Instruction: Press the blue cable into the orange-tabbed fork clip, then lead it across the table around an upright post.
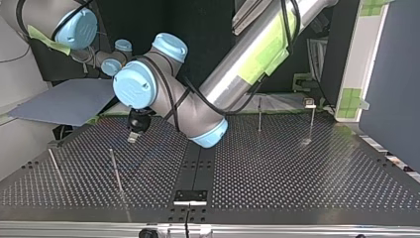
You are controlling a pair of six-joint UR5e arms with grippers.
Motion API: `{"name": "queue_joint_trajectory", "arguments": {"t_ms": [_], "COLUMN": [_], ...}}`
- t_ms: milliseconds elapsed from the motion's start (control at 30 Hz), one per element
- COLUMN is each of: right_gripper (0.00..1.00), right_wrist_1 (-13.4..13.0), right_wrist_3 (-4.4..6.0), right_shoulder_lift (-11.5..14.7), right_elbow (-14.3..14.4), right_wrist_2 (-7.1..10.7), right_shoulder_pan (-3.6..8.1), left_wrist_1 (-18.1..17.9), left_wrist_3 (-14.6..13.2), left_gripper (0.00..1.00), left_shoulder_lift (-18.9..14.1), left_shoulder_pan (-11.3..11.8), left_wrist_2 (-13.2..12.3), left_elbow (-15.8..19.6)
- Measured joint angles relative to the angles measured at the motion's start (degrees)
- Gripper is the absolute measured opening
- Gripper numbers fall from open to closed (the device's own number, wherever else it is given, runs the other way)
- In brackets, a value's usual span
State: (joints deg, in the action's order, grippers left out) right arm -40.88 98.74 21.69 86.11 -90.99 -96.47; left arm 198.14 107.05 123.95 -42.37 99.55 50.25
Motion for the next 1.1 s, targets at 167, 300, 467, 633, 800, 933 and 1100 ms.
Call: {"name": "queue_joint_trajectory", "arguments": {"t_ms": [167, 300, 467, 633, 800, 933, 1100], "right_gripper": [0.0, 0.0, 0.0, 0.0, 0.0, 0.0, 0.0], "right_wrist_1": [0.0, 0.0, 0.0, 0.0, 0.0, 0.0, 0.1], "right_wrist_3": [-0.01, 0.02, 0.04, 0.04, 0.03, 0.01, 0.03], "right_shoulder_lift": [0.0, 0.0, 0.0, 0.0, 0.0, 0.0, 0.0], "right_elbow": [0.0, 0.0, 0.0, 0.0, 0.0, 0.0, 0.0], "right_wrist_2": [0.01, 0.01, 0.01, 0.01, 0.01, 0.01, 0.07], "right_shoulder_pan": [0.0, 0.0, -0.01, -0.03, -0.03, -0.05, -0.08], "left_wrist_1": [1.5, 1.8, 1.9, 1.9, 1.9, 1.9, 1.9], "left_wrist_3": [0.1, 0.2, 0.1, 0.0, 0.0, 0.0, 0.0], "left_gripper": [1.0, 1.0, 1.0, 1.0, 1.0, 1.0, 1.0], "left_shoulder_lift": [0.0, 0.0, 0.0, 0.0, 0.0, 0.0, 0.0], "left_shoulder_pan": [0.0, 0.0, 0.0, 0.0, 0.0, 0.0, 0.0], "left_wrist_2": [2.0, 4.0, 6.1, 8.6, 9.6, 9.7, 9.4], "left_elbow": [0.0, 0.0, 0.0, 0.0, 0.0, 0.0, 0.0]}}
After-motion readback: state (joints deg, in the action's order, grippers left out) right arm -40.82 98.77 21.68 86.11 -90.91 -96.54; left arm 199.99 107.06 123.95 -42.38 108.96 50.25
